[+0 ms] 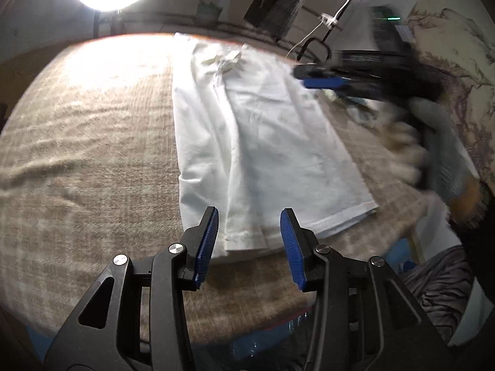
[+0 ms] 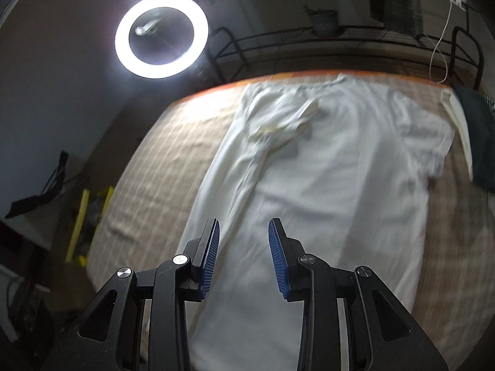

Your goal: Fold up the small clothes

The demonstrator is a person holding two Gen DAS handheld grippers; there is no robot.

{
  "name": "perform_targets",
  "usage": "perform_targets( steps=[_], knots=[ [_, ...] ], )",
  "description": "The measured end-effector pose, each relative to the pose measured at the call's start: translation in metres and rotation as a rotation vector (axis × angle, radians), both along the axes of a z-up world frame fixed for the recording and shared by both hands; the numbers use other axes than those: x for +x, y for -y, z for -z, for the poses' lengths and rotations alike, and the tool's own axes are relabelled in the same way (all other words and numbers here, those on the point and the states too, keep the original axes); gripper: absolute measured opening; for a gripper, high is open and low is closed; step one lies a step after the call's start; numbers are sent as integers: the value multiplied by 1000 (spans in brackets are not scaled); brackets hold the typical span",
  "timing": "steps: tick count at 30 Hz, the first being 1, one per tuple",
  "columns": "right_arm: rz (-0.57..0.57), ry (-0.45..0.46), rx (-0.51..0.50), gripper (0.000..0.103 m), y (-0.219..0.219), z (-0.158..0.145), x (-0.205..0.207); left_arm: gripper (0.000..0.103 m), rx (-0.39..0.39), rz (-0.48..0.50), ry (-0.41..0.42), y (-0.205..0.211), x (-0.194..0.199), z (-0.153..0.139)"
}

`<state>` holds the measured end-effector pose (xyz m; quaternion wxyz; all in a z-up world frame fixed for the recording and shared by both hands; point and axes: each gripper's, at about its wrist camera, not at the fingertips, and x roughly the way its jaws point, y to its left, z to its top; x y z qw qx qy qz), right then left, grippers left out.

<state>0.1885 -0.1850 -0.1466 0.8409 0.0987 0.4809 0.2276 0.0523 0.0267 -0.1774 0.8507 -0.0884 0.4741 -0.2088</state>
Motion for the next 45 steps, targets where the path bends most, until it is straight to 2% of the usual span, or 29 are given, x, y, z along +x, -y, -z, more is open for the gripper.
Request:
perform_targets(
  steps=[5, 8, 11, 12, 15, 19, 23, 27, 31, 34, 38, 42, 45],
  knots=[
    [43, -53, 70, 31, 4, 0, -46, 42, 34, 45, -86, 15, 26, 36],
    [63, -20, 131, 31, 13, -16, -64, 42, 11, 48, -105, 24, 25, 44],
    [73, 57, 127, 31, 19, -36, -77, 42, -79, 205, -50, 53, 5, 32],
    [72, 74, 128, 31, 22, -40, -78, 42, -87, 254, -20, 60, -2, 28],
    [85, 103, 114, 31, 34, -45, -84, 42, 31, 341, 78, 80, -28, 20],
    [100, 135, 102, 31, 63, -48, -93, 42, 60, 292, 78, 78, -34, 18],
    [137, 189, 50, 31, 96, -52, -100, 42, 109, 211, 129, 87, -27, 7],
    [163, 214, 5, 32, 124, -50, -102, 42, 134, 182, 191, 110, -21, -2],
    [198, 191, 1, 37, 151, -41, -97, 42, 132, 218, 200, 144, -19, -1],
    [227, 172, -2, 38, 172, -33, -93, 42, 133, 266, 197, 173, -22, 6],
    [260, 135, 43, 38, 204, -23, -87, 42, 145, 337, 173, 214, -26, 18],
    [294, 108, 36, 38, 227, -13, -81, 50, 164, 389, 126, 249, -23, 36],
    [308, 84, 50, 38, 242, -5, -73, 50, 186, 395, 109, 268, -19, 46]
  ],
)
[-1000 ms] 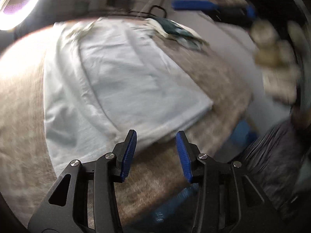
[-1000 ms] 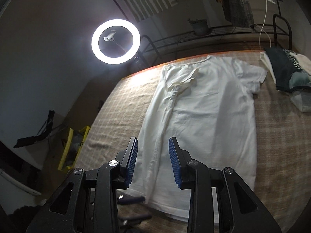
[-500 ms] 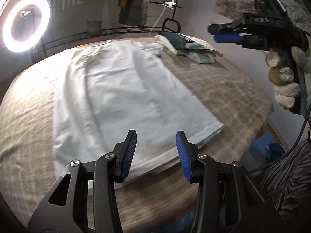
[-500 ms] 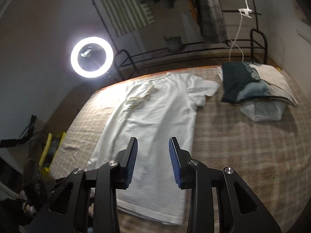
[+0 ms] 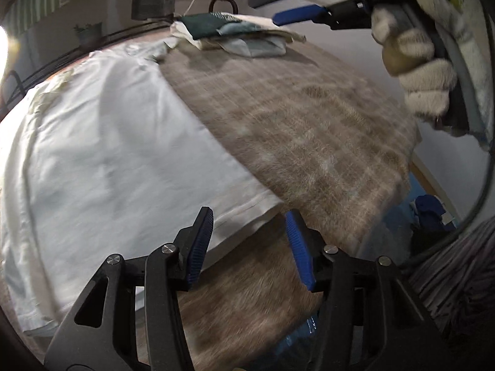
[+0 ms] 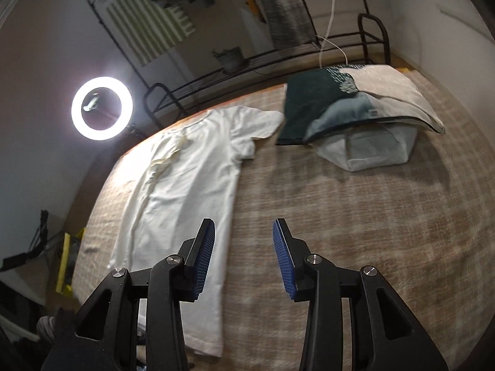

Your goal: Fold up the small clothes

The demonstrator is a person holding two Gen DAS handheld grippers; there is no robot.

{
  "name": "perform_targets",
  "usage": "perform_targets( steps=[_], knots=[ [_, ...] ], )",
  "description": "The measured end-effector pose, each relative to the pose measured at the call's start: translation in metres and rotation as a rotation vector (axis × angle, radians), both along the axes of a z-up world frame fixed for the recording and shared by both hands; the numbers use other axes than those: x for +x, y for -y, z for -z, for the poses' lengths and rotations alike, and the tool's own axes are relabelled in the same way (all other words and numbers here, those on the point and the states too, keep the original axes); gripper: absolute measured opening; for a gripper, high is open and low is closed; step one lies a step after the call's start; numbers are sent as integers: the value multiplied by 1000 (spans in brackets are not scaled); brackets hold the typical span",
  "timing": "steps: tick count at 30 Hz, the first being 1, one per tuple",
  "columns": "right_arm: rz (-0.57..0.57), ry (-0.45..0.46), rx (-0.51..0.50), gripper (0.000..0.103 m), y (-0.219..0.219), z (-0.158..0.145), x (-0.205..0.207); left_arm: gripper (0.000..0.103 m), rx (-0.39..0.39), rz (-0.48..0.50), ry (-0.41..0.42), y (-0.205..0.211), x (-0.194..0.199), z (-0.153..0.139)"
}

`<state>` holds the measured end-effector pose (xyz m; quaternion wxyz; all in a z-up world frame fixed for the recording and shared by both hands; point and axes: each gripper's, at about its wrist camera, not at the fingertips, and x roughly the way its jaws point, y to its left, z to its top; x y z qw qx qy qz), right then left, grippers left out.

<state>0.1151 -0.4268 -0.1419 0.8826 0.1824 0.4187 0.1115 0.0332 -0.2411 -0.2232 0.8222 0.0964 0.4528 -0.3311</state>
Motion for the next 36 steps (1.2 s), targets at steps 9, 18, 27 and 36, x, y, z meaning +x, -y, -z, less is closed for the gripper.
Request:
perform_targets(
  steps=[9, 18, 27, 36],
  knots=[
    [0, -68, 125, 39, 5, 30, 63, 35, 76, -27, 68, 22, 9, 11],
    [-36, -129, 84, 39, -33, 63, 130, 3, -107, -151, -54, -26, 36, -8],
    [101, -157, 146, 39, -36, 93, 180, 3, -193, -213, -100, -56, 36, -18],
    [124, -126, 129, 3, -48, 85, 204, 3, -241, -256, -126, -70, 36, -20]
  ],
)
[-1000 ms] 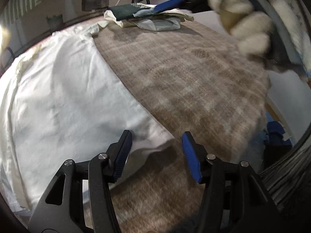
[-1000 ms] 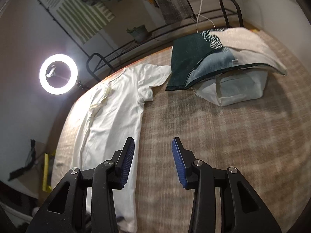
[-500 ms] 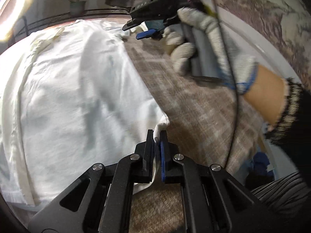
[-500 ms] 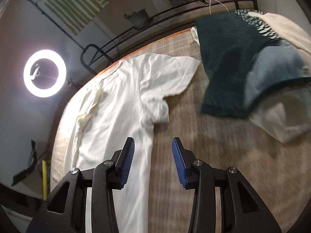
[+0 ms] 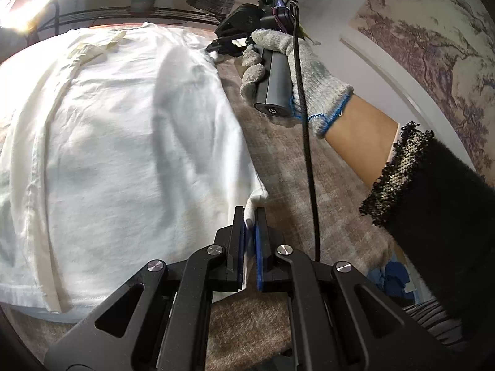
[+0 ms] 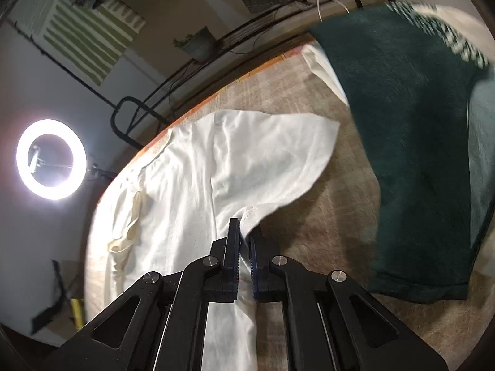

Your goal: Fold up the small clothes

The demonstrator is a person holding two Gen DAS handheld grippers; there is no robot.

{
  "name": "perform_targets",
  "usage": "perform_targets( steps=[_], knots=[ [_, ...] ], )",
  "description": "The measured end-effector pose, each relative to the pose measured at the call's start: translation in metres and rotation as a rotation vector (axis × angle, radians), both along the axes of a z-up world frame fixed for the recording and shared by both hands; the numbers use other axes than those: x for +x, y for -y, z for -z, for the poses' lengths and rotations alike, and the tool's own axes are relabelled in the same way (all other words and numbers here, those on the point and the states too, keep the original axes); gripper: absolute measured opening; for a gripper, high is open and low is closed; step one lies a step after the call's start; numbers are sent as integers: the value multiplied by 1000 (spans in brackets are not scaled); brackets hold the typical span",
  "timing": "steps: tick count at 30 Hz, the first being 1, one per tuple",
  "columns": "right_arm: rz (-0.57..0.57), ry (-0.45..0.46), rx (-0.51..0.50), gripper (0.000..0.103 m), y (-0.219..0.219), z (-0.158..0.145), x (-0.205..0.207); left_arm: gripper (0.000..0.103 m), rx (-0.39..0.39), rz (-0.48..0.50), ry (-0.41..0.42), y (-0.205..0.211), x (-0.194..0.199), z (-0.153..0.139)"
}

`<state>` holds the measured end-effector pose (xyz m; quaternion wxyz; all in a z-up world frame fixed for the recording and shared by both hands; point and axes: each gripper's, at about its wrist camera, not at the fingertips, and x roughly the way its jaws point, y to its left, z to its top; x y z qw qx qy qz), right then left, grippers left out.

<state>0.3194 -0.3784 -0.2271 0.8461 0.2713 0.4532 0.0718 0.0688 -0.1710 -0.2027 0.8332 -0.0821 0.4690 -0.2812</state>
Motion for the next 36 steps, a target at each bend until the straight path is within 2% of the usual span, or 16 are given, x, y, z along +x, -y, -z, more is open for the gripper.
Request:
perform_targets(
  steps=[6, 10, 13, 20, 27, 29, 31, 33, 34, 35, 36],
  knots=[
    [-24, 69, -100, 2, -27, -35, 6, 3, -35, -44, -16, -21, 0, -5],
    [-109, 133, -198, 2, -67, -63, 9, 3, -51, -85, -29, -40, -3, -4],
    [-185, 161, -274, 2, -102, -72, 11, 3, -56, -118, -42, -55, -6, -2],
    [-327, 175, -387, 2, -180, -66, 21, 3, -78, -215, -105, -99, -7, 13],
    [-406, 140, -438, 2, -232, -39, 34, 3, -53, -262, -143, -120, -11, 25],
    [-420, 114, -431, 3, -237, -29, 39, 3, -44, -258, -140, -121, -10, 23],
    [-444, 104, -370, 6, -240, -25, 41, 3, -23, -257, -124, -121, -15, 19],
    [-470, 100, -231, 16, -231, -30, 43, 3, -5, -265, -121, -122, -19, 15],
    [-472, 109, -173, 25, -226, -36, 42, 3, -6, -261, -128, -124, -21, 15],
    [-471, 139, -112, 33, -216, -46, 41, 3, -6, -255, -132, -126, -23, 15],
    [-466, 172, -65, 36, -207, -57, 40, 3, -2, -254, -127, -125, -24, 13]
  ],
)
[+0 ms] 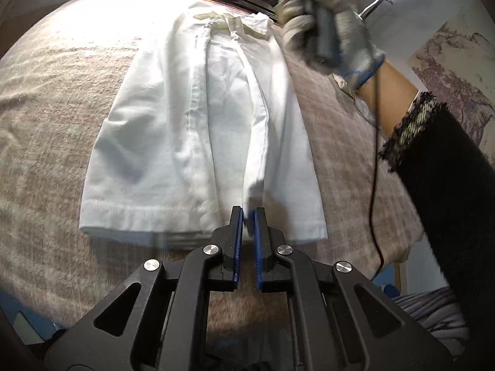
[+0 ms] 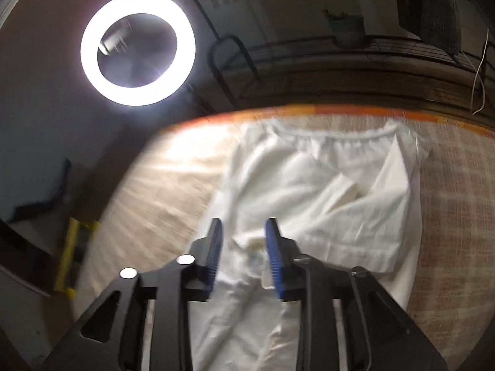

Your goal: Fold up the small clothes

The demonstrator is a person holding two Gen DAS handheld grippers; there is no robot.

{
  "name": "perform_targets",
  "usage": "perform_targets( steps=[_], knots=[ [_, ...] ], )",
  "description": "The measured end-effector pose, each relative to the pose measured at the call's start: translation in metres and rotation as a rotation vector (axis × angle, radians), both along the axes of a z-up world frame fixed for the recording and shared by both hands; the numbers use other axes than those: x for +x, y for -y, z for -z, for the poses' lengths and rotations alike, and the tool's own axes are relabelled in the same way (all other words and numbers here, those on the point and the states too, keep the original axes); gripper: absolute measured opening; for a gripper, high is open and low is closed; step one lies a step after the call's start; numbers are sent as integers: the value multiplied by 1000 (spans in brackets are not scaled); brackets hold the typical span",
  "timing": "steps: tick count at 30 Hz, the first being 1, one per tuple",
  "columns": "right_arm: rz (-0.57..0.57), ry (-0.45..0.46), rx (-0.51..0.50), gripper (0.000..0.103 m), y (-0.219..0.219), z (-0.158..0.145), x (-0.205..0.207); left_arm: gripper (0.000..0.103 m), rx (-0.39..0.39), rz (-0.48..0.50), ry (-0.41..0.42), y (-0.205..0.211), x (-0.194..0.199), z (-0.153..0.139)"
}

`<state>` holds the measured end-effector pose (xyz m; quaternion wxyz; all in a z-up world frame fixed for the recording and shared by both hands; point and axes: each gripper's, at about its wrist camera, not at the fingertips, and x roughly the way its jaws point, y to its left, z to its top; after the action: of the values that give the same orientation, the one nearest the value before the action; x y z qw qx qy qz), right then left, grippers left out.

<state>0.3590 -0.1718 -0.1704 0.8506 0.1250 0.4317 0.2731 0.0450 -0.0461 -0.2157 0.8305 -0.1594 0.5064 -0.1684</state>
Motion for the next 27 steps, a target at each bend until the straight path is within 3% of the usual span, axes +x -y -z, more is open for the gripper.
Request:
perform_targets(
  steps=[2, 5, 10, 15, 16, 17, 20, 22, 27],
  knots=[
    [25, 37, 70, 36, 18, -17, -3, 3, 3, 3, 12, 0, -1, -5],
    [131, 32, 65, 36, 47, -25, 1, 3, -8, 5, 28, -5, -4, -11],
    [270, -75, -58, 36, 66, 6, 17, 3, -17, -5, 69, -11, -4, -23],
    [289, -114, -121, 36, 69, 29, 31, 3, -4, -31, 79, -19, 3, -26],
    [281, -114, -139, 32, 66, 31, 34, 3, -1, -40, 79, -21, 4, -26],
    [261, -109, -149, 4, 63, 33, 37, 3, 3, -50, 78, -24, 4, -25],
    [201, -103, -119, 2, 52, 29, 40, 3, 11, -80, 70, -30, 9, -21],
    [175, -84, -43, 1, 45, 18, 48, 3, 10, -104, 59, -36, 13, -19],
    [175, -77, 22, 2, 16, 11, 74, 3, 23, -137, 64, -44, 19, -18]
  ],
)
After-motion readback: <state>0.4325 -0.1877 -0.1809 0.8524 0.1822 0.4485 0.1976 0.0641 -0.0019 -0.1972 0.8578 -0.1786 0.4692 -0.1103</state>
